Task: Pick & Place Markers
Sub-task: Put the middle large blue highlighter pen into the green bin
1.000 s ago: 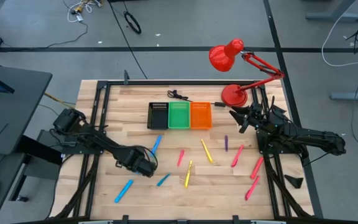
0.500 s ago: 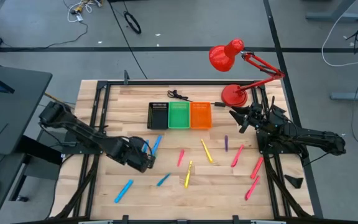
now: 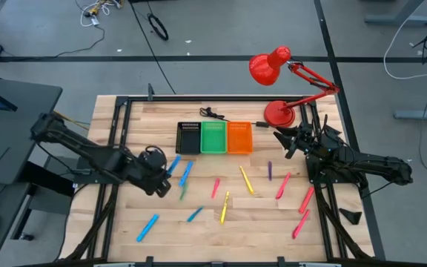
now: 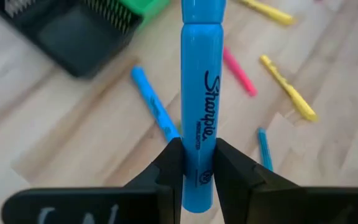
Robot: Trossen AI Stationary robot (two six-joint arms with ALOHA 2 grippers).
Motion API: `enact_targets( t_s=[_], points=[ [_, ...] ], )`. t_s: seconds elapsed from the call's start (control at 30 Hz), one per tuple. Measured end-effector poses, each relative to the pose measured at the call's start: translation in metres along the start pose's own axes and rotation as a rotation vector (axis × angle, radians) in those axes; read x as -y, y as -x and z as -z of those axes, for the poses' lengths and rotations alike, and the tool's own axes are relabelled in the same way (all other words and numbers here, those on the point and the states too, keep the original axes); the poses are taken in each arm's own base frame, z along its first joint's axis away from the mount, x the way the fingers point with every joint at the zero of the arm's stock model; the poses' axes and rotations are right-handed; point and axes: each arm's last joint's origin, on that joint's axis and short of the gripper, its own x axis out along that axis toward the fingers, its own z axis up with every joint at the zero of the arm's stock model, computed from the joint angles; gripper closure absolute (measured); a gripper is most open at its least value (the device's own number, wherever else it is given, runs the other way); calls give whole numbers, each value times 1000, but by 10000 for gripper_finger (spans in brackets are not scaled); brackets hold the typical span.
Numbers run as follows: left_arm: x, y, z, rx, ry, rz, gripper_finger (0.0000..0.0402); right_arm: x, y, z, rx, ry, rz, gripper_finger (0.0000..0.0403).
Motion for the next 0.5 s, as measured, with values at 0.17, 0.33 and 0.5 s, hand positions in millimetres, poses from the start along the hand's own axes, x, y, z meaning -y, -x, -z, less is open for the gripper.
enact_targets(
  t_s=[0.17,0.33,0.5],
  points=[
    [-8,20,-7,81,-114,61,332,0,0,0,0,0,0,233],
    [-11,41,-16,232,-198,129,332,0,0,0,0,0,0,233],
    [-11,57,-22,360,-252,176,332,0,0,0,0,0,0,233]
  ],
)
